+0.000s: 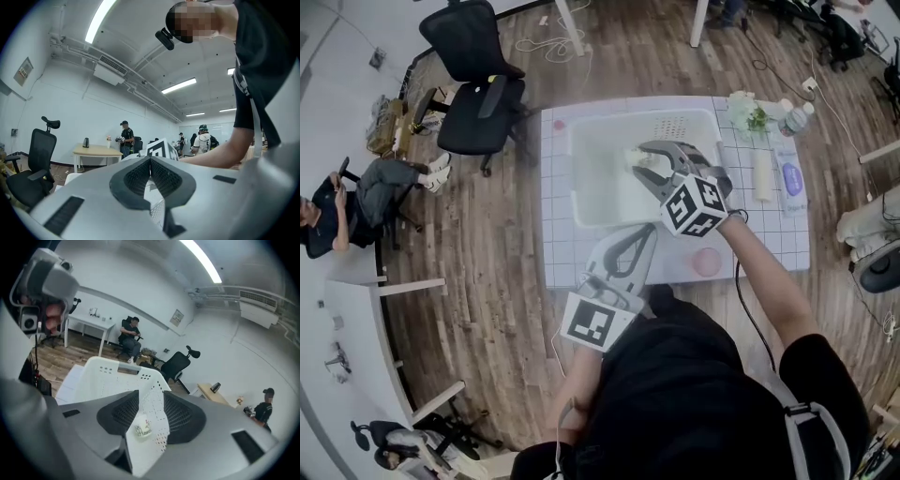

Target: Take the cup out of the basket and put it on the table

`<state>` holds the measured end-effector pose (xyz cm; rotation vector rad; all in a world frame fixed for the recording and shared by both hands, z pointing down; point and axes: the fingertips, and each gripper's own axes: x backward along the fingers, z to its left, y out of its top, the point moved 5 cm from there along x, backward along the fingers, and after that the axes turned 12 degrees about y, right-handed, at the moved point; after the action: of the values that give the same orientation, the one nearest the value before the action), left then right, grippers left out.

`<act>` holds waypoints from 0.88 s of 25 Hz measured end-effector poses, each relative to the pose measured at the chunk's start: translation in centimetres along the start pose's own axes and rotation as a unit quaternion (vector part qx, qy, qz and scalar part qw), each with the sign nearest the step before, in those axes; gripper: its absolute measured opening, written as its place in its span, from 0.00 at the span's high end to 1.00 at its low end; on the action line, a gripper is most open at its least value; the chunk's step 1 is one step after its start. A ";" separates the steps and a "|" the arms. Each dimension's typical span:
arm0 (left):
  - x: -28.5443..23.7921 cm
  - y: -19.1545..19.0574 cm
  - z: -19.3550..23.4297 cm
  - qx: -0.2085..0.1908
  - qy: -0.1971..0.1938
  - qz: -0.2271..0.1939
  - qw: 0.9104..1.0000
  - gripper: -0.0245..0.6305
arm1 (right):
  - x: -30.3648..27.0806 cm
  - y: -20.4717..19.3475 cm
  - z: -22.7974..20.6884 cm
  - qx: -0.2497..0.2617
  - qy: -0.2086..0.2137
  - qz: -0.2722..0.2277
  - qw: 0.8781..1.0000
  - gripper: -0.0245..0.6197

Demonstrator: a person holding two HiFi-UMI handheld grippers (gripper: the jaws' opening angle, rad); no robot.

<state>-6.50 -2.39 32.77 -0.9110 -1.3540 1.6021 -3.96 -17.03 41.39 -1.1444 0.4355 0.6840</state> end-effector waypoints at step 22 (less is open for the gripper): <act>-2.6 -0.9 0.4 -0.010 0.018 0.023 1.000 0.95 | -13.6 -10.9 1.0 0.095 0.141 0.183 0.968 0.55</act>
<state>-5.73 -4.83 33.78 -0.9855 -1.3340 1.6015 -6.26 -22.46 57.76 -0.9897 0.9514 0.7806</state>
